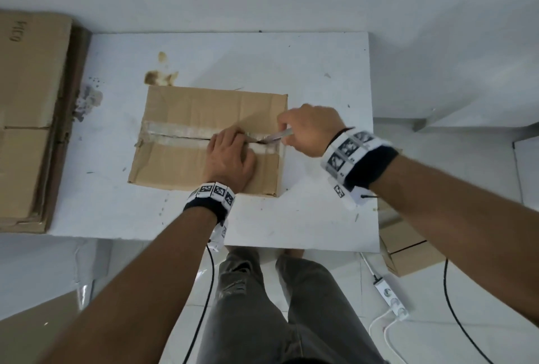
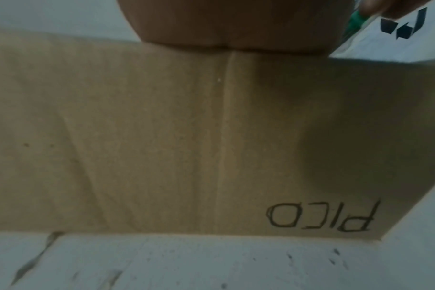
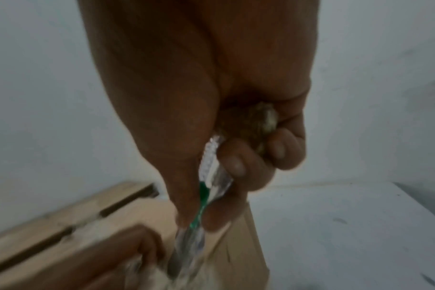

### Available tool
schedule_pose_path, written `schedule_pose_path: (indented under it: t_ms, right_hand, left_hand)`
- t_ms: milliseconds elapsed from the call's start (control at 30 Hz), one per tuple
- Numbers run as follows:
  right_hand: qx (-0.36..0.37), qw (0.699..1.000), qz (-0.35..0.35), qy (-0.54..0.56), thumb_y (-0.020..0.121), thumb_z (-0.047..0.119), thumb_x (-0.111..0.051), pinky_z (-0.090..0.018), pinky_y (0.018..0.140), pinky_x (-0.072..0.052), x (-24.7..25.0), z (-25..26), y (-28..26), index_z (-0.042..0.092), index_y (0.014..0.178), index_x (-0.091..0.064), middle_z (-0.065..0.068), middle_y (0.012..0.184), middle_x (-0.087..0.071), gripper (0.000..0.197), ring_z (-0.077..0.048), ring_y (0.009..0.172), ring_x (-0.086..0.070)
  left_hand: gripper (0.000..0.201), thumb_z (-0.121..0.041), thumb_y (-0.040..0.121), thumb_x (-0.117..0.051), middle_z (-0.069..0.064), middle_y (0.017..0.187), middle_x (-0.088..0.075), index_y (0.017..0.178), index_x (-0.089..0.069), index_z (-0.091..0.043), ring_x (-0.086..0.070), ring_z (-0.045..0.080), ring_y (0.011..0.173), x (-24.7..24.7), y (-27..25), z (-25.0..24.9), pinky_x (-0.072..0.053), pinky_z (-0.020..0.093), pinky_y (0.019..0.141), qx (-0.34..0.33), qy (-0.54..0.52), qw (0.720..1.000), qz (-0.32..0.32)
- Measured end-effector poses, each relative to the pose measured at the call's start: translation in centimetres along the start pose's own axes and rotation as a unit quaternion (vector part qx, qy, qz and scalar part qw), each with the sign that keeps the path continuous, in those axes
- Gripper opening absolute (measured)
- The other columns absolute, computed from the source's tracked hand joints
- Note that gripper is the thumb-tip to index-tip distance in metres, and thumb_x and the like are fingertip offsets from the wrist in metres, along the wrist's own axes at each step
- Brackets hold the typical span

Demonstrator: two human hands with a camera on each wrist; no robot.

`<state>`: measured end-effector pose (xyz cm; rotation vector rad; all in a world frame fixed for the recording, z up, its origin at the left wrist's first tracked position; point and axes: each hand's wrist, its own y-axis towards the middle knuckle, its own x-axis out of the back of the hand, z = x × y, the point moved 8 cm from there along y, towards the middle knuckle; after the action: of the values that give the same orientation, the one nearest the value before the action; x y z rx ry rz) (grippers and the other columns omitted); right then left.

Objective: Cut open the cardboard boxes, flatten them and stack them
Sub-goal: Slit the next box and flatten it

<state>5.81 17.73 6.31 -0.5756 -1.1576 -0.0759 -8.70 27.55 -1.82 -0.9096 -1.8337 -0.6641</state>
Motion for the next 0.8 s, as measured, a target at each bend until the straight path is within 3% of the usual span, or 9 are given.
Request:
schedule_pose_path:
  t_ms: [100, 233, 333, 467, 567, 700, 800]
  right_hand:
    - [-0.026, 0.999, -0.023, 0.029, 0.095, 0.036, -0.063, -0.030, 0.067, -0.035, 0.7, -1.4, 0.3, 0.031, 0.099, -0.065, 0.005, 0.094, -0.059, 0.007, -0.020, 0.080, -0.057]
    - [-0.031, 0.999, -0.008, 0.041, 0.096, 0.038, -0.060, -0.029, 0.064, -0.041, -0.5, -2.6, 0.0, 0.030, 0.099, -0.069, 0.003, 0.091, -0.065, 0.012, -0.021, 0.079, -0.064]
    - [-0.044, 0.996, -0.040, 0.063, 0.093, 0.043, -0.065, -0.030, 0.065, -0.044, 0.7, -4.9, -0.2, 0.033, 0.097, -0.070, 0.003, 0.091, -0.065, 0.011, -0.020, 0.078, -0.063]
    - [-0.012, 0.997, -0.029, 0.074, 0.095, 0.040, -0.061, -0.029, 0.067, -0.039, -0.9, -2.3, 0.1, 0.033, 0.099, -0.066, 0.005, 0.091, -0.063, 0.010, -0.022, 0.081, -0.062]
    - [-0.016, 0.997, -0.037, 0.061, 0.092, 0.041, -0.065, -0.030, 0.067, -0.040, 0.6, -3.2, 0.5, 0.035, 0.099, -0.070, 0.003, 0.097, -0.065, 0.010, -0.021, 0.083, -0.063]
    - [0.000, 0.999, -0.031, 0.025, 0.092, 0.035, -0.066, -0.031, 0.071, -0.039, 0.8, -1.7, 1.2, 0.035, 0.100, -0.070, 0.003, 0.100, -0.061, 0.009, -0.023, 0.090, -0.063]
    - [0.012, 1.000, 0.004, 0.002, 0.088, 0.033, -0.072, -0.029, 0.067, -0.040, 2.3, -0.6, 2.7, 0.029, 0.099, -0.074, 0.008, 0.090, -0.063, 0.011, -0.020, 0.085, -0.066]
  left_hand:
    - [0.027, -0.033, 0.092, -0.045, 0.007, 0.117, -0.058, 0.105, -0.057, -0.012, -0.052, 0.028, 0.110, 0.1, 0.1, 0.2, -0.039, 0.054, 0.109, 0.017, -0.005, 1.000, -0.001]
    - [0.034, -0.037, 0.090, -0.043, 0.011, 0.113, -0.058, 0.102, -0.055, -0.008, -0.052, 0.031, 0.108, 0.4, -0.1, 0.4, -0.038, 0.055, 0.108, 0.027, -0.029, 0.999, -0.022]
    - [0.037, -0.041, 0.090, -0.044, 0.012, 0.111, -0.059, 0.101, -0.054, -0.007, -0.053, 0.032, 0.106, 0.3, 0.0, 0.5, -0.037, 0.055, 0.109, 0.037, -0.034, 0.998, -0.025]
    - [0.036, -0.041, 0.091, -0.045, 0.013, 0.106, -0.060, 0.097, -0.053, -0.007, -0.054, 0.033, 0.101, 0.6, 0.2, 0.5, -0.039, 0.057, 0.104, 0.034, -0.045, 0.998, -0.032]
    - [0.034, -0.040, 0.091, -0.046, 0.014, 0.104, -0.062, 0.095, -0.053, -0.007, -0.054, 0.035, 0.098, 0.7, 0.2, 0.4, -0.040, 0.059, 0.102, 0.033, -0.052, 0.998, -0.034]
    - [0.035, -0.041, 0.092, -0.047, 0.014, 0.107, -0.063, 0.096, -0.053, -0.007, -0.055, 0.035, 0.100, 0.5, 0.1, 0.3, -0.034, 0.058, 0.110, 0.022, -0.055, 0.998, -0.031]
    - [0.033, -0.039, 0.091, -0.050, 0.013, 0.108, -0.065, 0.096, -0.054, -0.007, -0.057, 0.034, 0.101, 0.6, 0.1, 0.5, -0.029, 0.057, 0.115, 0.009, -0.062, 0.997, -0.042]
